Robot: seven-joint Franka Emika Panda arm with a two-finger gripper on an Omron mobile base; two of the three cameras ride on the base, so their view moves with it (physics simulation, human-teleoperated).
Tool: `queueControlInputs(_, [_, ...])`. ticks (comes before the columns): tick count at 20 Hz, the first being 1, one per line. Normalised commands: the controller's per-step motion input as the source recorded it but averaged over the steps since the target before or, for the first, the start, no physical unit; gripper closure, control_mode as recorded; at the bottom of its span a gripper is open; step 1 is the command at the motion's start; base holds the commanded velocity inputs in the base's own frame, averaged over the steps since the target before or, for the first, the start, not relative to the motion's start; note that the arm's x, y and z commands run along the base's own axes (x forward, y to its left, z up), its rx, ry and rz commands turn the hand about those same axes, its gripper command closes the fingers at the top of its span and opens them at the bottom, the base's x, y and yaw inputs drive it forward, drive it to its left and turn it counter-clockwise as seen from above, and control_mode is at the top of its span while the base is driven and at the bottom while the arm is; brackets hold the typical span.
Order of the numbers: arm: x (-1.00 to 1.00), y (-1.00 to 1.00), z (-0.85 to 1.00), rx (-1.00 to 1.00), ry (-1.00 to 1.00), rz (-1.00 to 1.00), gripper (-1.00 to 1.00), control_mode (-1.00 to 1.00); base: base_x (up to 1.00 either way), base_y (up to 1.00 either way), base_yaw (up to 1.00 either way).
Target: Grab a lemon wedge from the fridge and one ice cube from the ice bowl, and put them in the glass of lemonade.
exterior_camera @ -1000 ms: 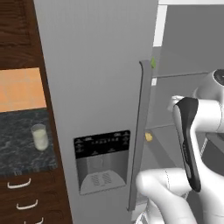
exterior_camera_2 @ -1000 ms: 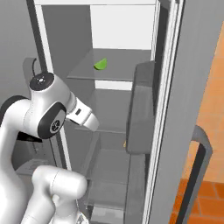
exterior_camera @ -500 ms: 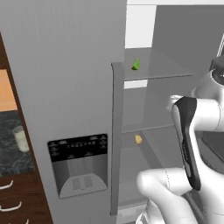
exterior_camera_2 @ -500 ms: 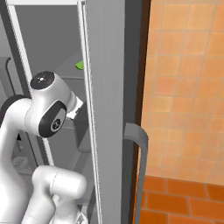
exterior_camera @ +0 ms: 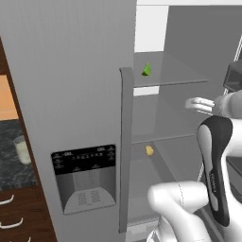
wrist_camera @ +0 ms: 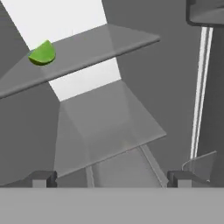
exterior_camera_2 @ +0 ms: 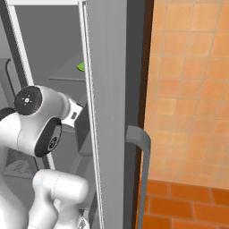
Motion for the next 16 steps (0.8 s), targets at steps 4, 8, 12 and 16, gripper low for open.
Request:
queueControlInputs(4, [0.09, 0.02, 0.31, -0.01, -0.35, 0.04, -1.0, -1.0, 0.0, 0.0, 0.0])
queueControlInputs(8, [0.7, 0.03, 0.21, -0.08, 0.03, -0.01, -1.0, -1.0, 0.0, 0.0, 0.0])
queueControlInputs(12, [0.11, 0.08, 0.81, -0.16, 0.23, 0.1, -1.0, -1.0, 0.0, 0.0, 0.0])
queueControlInputs(16, [-0.09, 0.02, 1.0, -0.13, 0.14, 0.26, -1.0, -1.0, 0.0, 0.0, 0.0])
